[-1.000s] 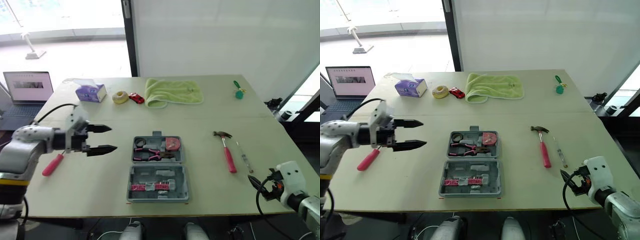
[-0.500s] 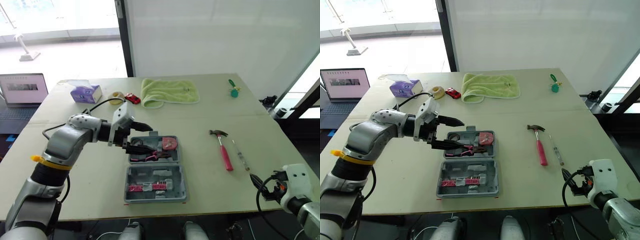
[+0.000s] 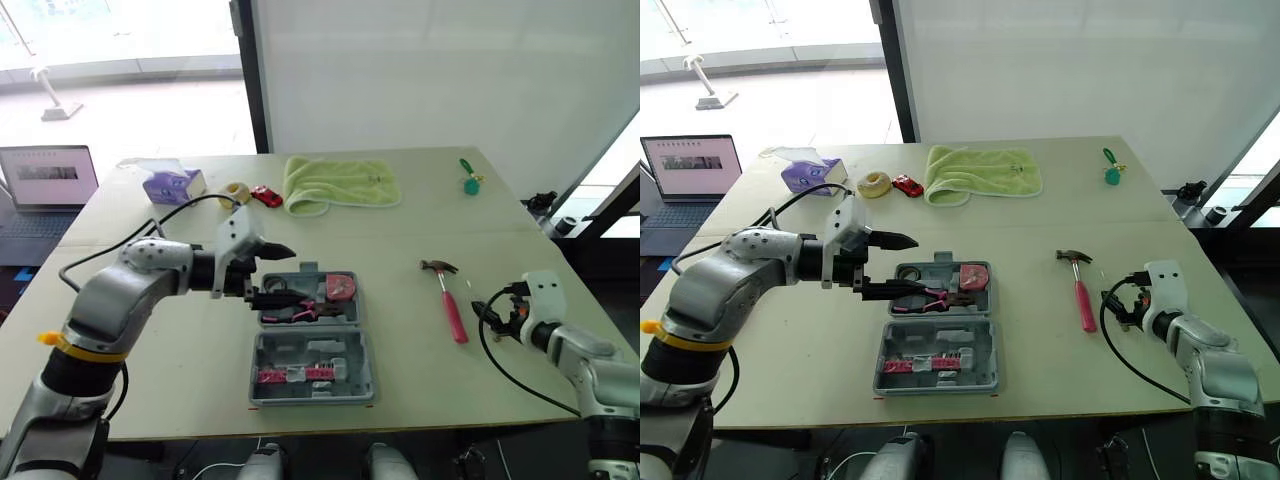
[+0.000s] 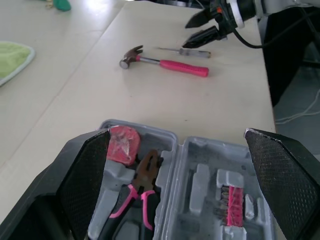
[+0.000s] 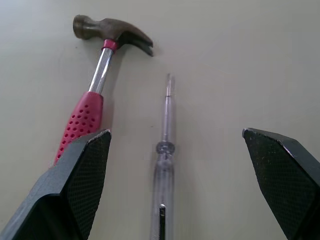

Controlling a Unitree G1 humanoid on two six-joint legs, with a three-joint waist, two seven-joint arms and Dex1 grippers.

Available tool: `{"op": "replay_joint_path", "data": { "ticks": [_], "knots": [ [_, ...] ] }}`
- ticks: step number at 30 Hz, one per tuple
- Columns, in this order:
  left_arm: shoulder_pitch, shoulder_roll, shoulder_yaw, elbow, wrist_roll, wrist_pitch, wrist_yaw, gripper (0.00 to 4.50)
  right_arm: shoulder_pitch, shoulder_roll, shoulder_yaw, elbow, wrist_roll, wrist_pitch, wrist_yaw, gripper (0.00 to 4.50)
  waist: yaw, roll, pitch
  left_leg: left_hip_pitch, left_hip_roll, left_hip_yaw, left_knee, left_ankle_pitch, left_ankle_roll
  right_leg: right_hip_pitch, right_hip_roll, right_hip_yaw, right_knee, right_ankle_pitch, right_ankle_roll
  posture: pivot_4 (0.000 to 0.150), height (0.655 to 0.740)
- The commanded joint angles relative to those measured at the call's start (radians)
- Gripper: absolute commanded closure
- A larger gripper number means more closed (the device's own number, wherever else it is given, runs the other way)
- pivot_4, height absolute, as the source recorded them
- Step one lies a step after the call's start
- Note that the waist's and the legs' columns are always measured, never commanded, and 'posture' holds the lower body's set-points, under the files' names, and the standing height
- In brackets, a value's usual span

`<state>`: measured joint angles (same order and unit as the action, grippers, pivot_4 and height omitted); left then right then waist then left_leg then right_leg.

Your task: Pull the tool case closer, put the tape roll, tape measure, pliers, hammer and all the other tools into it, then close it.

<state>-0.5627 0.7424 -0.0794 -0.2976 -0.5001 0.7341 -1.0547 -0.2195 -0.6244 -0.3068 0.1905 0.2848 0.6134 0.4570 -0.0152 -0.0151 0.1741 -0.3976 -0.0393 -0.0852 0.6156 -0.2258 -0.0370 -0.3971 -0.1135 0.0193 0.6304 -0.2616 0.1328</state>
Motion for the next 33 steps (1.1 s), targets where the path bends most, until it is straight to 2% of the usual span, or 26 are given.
{"op": "replay_joint_path", "data": {
  "ticks": [1, 4, 6, 8, 14, 21, 26, 30, 33],
  "knots": [
    [0.020, 0.022, 0.054, -0.063, -0.025, 0.020, 0.031, 0.00, -0.036, -0.003, 0.032, 0.066, -0.029, -0.010, 0.003, 0.06, -0.001, 0.000, 0.000, 0.000, 0.000, 0.000, 0.000, 0.000, 0.000, 0.000, 0.000, 0.000, 0.000, 0.000, 0.000, 0.150, 0.7367],
    [0.034, 0.028, 0.063, -0.083, -0.025, 0.027, 0.057, 0.00, -0.064, 0.005, 0.033, 0.119, -0.025, -0.016, 0.003, 0.06, 0.000, 0.000, 0.000, 0.000, 0.000, 0.000, 0.000, 0.000, 0.000, 0.000, 0.000, 0.000, 0.000, 0.000, 0.000, 0.150, 0.7367],
    [0.037, 0.027, 0.067, -0.082, -0.008, 0.019, 0.088, 0.00, -0.076, 0.016, 0.026, 0.143, -0.011, -0.013, 0.009, 0.58, -0.001, 0.000, 0.000, 0.000, 0.000, 0.000, 0.000, 0.000, 0.000, 0.000, 0.000, 0.000, 0.000, 0.000, 0.000, 0.150, 0.7367],
    [0.041, 0.027, 0.071, -0.079, -0.012, 0.018, 0.098, 0.00, -0.080, 0.021, 0.038, 0.167, -0.019, -0.025, 0.016, 1.38, -0.001, 0.000, 0.000, 0.000, 0.000, 0.000, 0.001, 0.000, 0.000, 0.000, 0.000, 0.000, 0.000, 0.000, 0.000, 0.150, 0.7367],
    [0.036, 0.027, 0.056, -0.071, -0.011, 0.010, 0.111, 0.00, -0.093, 0.019, 0.042, 0.207, -0.017, -0.015, 0.035, 4.49, -0.007, -0.001, 0.000, 0.001, 0.000, 0.000, 0.000, 0.000, 0.000, 0.001, 0.001, 0.000, 0.000, 0.000, 0.000, 0.150, 0.7367],
    [0.038, 0.029, 0.044, -0.061, -0.005, 0.000, 0.103, 0.00, -0.075, -0.002, 0.003, 0.109, 0.001, 0.063, 0.033, 4.49, -0.002, -0.001, 0.000, 0.003, 0.000, 0.000, 0.000, 0.000, 0.000, 0.002, 0.001, 0.000, 0.000, 0.000, 0.000, 0.150, 0.7367],
    [0.058, 0.041, 0.043, -0.034, 0.002, -0.015, 0.081, 0.00, -0.100, -0.016, -0.039, -0.101, 0.070, 0.210, 0.018, 4.49, -0.005, 0.001, 0.001, 0.002, 0.000, 0.000, 0.000, 0.000, 0.000, 0.002, 0.001, 0.000, 0.001, 0.000, 0.000, 0.150, 0.7367],
    [0.067, 0.047, 0.036, -0.016, 0.011, -0.033, 0.069, 0.00, -0.130, 0.100, -0.081, -0.303, 0.177, 0.369, -0.074, 4.49, -0.007, 0.001, 0.001, 0.003, 0.001, 0.000, 0.000, 0.000, 0.000, 0.001, 0.001, 0.000, 0.001, 0.000, 0.000, 0.150, 0.7367],
    [0.067, 0.043, 0.022, -0.007, 0.019, -0.041, 0.063, 0.00, -0.080, 0.215, 0.006, -0.454, 0.188, 0.450, -0.150, 4.49, -0.002, 0.001, 0.001, 0.002, 0.001, -0.001, -0.001, 0.000, 0.000, 0.001, 0.002, 0.000, 0.001, 0.000, 0.000, 0.150, 0.7367]
  ]
}}
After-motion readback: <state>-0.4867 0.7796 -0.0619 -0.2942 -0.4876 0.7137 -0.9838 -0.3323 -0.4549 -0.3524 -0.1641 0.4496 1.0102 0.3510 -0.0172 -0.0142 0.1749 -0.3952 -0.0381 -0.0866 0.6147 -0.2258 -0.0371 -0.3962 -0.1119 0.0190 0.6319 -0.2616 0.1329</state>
